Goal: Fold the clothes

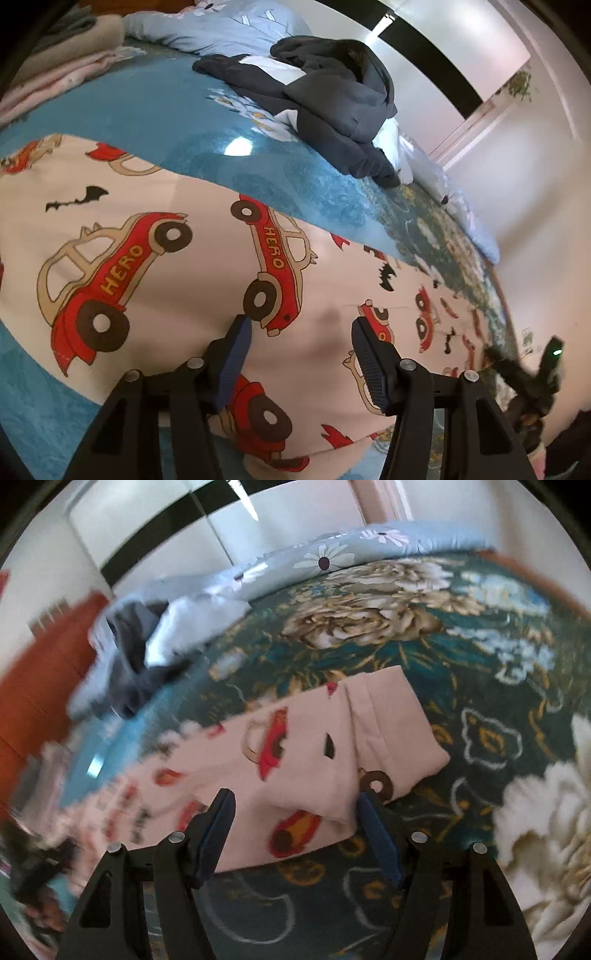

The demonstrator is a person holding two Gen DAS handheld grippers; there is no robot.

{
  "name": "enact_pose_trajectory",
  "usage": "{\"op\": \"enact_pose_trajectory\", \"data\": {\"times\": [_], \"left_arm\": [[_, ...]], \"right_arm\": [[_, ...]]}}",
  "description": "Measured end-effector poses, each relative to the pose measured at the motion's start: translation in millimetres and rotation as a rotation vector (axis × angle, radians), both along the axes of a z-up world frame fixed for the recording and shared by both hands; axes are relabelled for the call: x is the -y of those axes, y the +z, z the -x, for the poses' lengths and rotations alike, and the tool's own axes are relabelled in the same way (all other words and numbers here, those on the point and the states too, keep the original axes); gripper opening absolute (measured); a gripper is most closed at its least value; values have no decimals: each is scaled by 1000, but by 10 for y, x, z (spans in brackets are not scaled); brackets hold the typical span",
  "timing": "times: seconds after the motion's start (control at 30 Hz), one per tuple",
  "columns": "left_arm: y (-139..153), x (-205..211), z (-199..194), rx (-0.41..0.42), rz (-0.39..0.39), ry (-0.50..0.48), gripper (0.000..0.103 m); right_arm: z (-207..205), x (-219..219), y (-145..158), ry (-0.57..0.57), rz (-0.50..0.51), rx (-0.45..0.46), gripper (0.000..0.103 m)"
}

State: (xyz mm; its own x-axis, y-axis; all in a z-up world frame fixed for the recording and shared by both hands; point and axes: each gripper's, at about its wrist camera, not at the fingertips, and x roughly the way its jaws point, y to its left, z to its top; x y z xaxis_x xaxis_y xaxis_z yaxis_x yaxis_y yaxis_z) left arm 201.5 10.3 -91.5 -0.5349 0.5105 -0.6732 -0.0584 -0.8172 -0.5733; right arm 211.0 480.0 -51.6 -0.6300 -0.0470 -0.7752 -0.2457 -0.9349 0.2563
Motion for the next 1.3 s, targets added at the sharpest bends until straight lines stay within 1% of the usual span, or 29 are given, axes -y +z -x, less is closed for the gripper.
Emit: {"op": "enact_pose_trajectory", "data": {"times": [0.1,0.17,0.2,0.23,0.27,0.3,0.43,0.47,0.77,0.8,1.3], "left_arm": [[-14,78,-1,-1,-49,13,61],[-6,66,-41,-5,-53,14,61],[-9,53,-41,-6,-55,13,61],[-12,40,-40,-7,-56,13,61],[-15,37,-37,-7,-60,14,61],[-18,42,-33,-6,-68,15,61],[-34,56,-19,-6,-91,20,61],[-34,55,-19,-7,-91,20,61],[-40,66,-22,-10,-102,22,61],[-41,69,-23,-10,-104,23,61],[-57,113,-30,-6,-141,33,61]], "right_arm": [[30,185,-71,70,-195,55,71],[43,239,-71,87,-280,56,71],[51,246,-67,87,-320,54,69],[75,224,-51,67,-370,51,68],[87,173,-12,29,-443,41,68],[87,105,26,-12,-495,31,68],[-44,-354,178,-193,-480,-15,68],[-80,-454,198,-226,-453,-27,68],[-503,-971,-89,-216,352,-132,69],[-534,-1011,-121,-215,423,-140,69],[85,-1282,-220,-224,516,-153,69]]}}
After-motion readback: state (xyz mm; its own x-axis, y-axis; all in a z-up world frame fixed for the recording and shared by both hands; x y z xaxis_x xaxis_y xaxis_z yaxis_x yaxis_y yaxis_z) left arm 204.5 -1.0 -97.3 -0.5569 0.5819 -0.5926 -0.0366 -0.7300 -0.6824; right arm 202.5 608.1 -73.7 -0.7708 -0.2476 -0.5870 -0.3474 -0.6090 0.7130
